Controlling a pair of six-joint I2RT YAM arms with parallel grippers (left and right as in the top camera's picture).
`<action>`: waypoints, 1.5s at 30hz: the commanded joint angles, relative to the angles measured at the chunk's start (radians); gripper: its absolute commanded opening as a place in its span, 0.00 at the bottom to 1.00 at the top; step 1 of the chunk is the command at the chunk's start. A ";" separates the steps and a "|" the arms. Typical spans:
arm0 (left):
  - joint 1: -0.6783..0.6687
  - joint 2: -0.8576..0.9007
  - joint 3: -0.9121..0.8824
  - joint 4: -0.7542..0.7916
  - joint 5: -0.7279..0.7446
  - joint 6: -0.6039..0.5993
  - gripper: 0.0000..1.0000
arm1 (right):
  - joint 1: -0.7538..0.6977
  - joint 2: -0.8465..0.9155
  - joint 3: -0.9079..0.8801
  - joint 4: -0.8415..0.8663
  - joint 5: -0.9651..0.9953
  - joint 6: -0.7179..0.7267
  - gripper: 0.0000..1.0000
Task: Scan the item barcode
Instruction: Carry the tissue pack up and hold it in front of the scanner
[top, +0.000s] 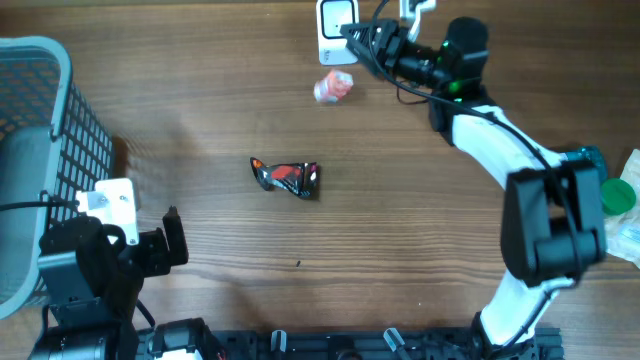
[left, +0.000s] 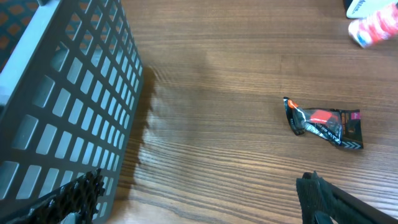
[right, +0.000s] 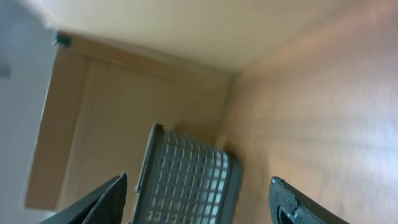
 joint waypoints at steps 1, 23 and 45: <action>-0.006 -0.002 0.000 0.004 -0.014 0.015 1.00 | 0.045 0.022 0.006 -0.201 0.016 -0.081 0.75; -0.006 -0.002 0.000 0.004 -0.013 0.015 1.00 | 0.369 0.142 0.315 -0.782 1.288 -0.317 0.96; -0.006 -0.002 0.000 0.004 -0.014 0.015 1.00 | 0.393 0.370 0.435 -0.739 1.425 -0.266 0.66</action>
